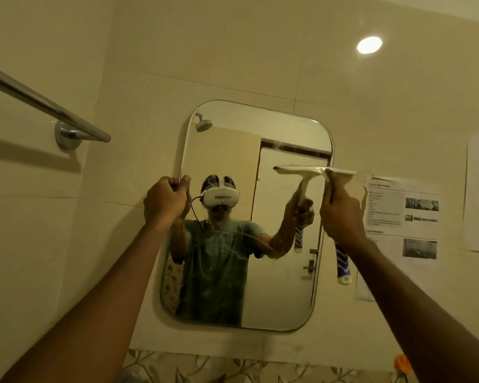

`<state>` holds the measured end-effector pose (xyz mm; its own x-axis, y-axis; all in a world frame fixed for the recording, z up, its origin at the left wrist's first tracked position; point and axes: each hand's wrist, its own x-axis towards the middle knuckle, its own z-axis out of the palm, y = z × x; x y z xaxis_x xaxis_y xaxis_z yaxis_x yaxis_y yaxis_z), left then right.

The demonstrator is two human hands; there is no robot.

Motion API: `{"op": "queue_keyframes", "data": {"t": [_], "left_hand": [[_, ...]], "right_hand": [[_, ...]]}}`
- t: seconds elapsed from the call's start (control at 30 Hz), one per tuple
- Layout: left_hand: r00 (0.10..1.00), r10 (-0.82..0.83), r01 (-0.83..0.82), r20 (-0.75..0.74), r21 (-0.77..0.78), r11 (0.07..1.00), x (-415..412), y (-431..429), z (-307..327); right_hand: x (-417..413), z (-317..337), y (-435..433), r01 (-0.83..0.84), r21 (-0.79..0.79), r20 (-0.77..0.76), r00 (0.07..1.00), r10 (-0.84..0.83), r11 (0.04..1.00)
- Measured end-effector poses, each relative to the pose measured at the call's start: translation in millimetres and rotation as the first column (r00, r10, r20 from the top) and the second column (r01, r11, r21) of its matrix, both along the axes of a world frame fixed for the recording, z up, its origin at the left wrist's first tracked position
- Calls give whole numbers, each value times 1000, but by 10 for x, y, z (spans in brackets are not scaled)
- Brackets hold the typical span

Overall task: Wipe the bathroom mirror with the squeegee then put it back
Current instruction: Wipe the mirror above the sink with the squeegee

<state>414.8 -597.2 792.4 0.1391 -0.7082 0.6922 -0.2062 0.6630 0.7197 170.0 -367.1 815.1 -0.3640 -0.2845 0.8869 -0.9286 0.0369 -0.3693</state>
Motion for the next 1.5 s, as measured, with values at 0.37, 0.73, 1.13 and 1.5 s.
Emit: {"op": "queue_keyframes", "data": {"t": [0.37, 0.73, 1.13, 1.5], "left_hand": [[999, 36, -36, -5, -19, 999, -41, -29, -19], [997, 78, -79, -14, -27, 997, -99, -53, -29], [997, 73, -73, -11, -8, 997, -105, -88, -18], [999, 24, -23, -22, 41, 999, -65, -38, 15]], "right_hand": [[-45, 859, -82, 3, -135, -31, 999, -7, 991], [-48, 2, -63, -55, -106, -2, 998, 55, 993], [-4, -107, -128, 11, -139, 6, 1000, -11, 990], [-58, 590, 23, 45, -122, 28, 999, -42, 991]]}}
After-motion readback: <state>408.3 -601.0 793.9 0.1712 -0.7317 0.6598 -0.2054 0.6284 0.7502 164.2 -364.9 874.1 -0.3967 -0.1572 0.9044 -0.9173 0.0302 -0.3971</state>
